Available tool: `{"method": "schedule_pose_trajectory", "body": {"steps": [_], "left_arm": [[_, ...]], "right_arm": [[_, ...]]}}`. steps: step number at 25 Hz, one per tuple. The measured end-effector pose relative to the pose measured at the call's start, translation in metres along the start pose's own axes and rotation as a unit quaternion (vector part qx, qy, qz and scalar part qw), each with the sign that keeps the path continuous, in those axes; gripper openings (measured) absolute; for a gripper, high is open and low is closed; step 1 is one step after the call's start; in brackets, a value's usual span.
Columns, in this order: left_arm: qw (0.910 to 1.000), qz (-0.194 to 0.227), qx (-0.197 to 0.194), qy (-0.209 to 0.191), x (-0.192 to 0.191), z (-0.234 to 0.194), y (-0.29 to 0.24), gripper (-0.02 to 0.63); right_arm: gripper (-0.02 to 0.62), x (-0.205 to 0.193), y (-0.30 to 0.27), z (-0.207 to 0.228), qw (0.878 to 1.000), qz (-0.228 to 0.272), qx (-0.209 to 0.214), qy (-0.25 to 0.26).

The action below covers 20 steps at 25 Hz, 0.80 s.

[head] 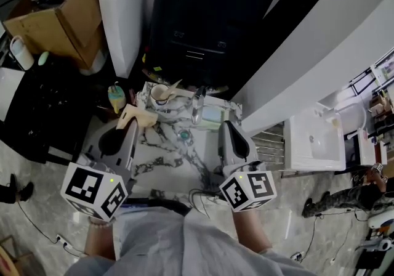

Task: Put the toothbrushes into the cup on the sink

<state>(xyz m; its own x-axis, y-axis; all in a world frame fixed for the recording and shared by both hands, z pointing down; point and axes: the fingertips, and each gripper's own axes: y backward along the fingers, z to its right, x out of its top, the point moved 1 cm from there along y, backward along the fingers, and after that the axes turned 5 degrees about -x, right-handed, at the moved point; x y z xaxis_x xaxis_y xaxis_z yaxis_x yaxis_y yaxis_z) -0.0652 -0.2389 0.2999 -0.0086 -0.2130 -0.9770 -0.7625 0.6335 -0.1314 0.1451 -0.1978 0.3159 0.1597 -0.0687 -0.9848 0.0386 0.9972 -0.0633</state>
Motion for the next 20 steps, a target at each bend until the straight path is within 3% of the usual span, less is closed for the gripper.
{"method": "schedule_pose_trajectory", "body": {"steps": [13,20], "left_arm": [[0.9999,-0.001,0.009,0.011,-0.007,-0.019,-0.031,0.006],[0.9999,-0.010,0.012,-0.006,-0.012,-0.035,-0.059,0.006]], "right_arm": [[-0.002,-0.009,0.015,0.027,0.999,-0.012,-0.037,-0.010],[-0.002,-0.021,0.021,0.045,0.998,-0.028,-0.061,-0.014]]}}
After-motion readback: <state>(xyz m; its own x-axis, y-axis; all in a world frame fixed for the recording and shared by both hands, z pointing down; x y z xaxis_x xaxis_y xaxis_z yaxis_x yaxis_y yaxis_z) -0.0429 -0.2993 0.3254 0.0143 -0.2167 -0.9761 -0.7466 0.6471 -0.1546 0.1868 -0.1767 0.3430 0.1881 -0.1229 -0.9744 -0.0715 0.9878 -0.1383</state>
